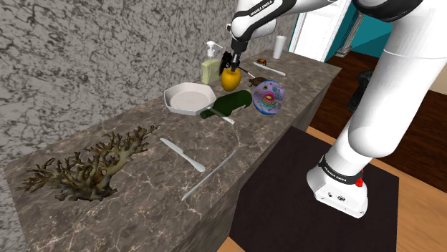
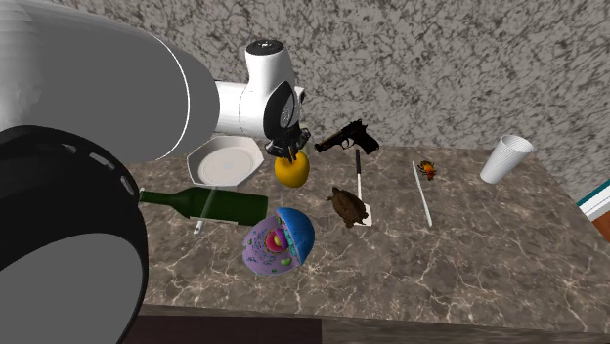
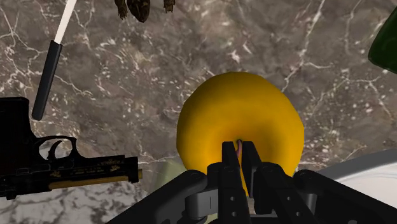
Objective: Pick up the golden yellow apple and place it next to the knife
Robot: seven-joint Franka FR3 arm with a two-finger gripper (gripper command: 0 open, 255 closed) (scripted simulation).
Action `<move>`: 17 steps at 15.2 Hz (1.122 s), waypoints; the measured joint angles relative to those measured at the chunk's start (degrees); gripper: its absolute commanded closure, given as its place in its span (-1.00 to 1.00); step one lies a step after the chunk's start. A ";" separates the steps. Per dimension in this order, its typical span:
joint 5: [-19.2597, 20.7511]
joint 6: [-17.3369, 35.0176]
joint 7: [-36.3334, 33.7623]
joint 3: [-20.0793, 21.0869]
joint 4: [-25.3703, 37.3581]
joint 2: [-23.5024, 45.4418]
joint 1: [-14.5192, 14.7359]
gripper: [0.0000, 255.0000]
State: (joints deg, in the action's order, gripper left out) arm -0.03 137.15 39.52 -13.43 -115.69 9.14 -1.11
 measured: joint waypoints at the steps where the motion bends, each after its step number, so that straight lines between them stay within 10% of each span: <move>1: 0.00 0.00 0.00 0.00 0.00 0.00 0.00 1.00; 17: 1.19 -10.06 -0.60 -0.12 6.01 -4.15 0.32 1.00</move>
State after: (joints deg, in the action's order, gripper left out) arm 1.16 127.09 38.92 -13.55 -109.68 4.99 -0.79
